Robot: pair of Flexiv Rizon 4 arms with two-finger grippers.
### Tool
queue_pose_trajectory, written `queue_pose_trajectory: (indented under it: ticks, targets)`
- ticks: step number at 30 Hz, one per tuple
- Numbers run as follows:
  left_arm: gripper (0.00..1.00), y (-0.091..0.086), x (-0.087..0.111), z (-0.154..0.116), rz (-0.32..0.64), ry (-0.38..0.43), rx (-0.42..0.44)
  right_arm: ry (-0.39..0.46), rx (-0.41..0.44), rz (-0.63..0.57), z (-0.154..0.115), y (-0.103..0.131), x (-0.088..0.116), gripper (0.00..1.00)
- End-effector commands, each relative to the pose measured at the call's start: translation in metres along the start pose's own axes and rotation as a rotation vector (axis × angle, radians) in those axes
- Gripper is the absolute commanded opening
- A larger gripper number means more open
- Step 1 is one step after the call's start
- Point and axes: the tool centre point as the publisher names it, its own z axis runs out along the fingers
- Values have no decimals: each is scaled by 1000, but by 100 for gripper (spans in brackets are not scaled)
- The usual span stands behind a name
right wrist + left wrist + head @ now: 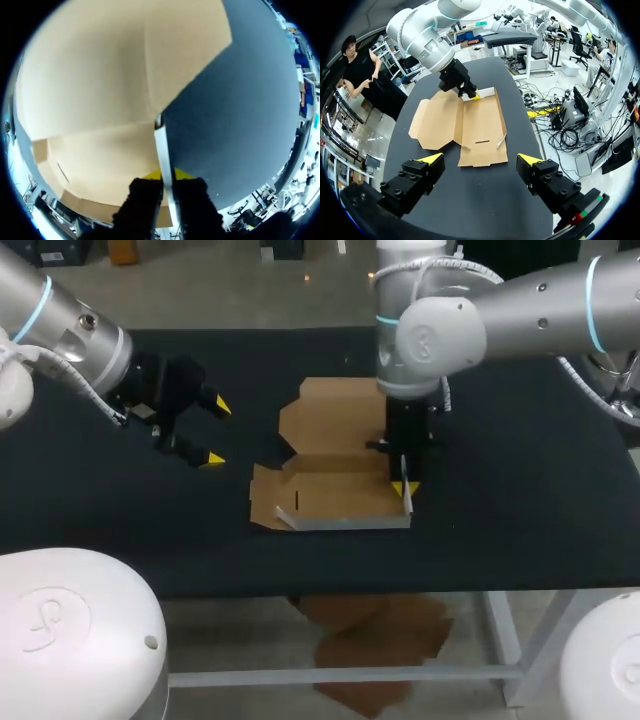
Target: Assemble the packaging by folding the flat box into shape, placing the metal phone stand inside, and closing the box properly
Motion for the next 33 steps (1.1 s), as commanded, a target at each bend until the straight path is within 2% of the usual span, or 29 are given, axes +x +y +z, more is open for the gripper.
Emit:
queue_pose_trajectory:
  ticks: [1,8,14,25,33]
  targets:
    - [100,-1,0,-1,-1,3,-4,10,-69,13,2,-5,-1,15]
    - [100,-1,0,-1,-1,3,-4,40,-132,31,3,-5,-1,16]
    - [100,-1,0,-1,-1,3,-4,53,-153,29,4,-2,1,19]
    - [100,-1,0,-1,-1,3,-4,44,-207,39,0,0,4,15]
    - [100,-1,0,-1,-1,3,-4,50,-224,33,0,3,4,18]
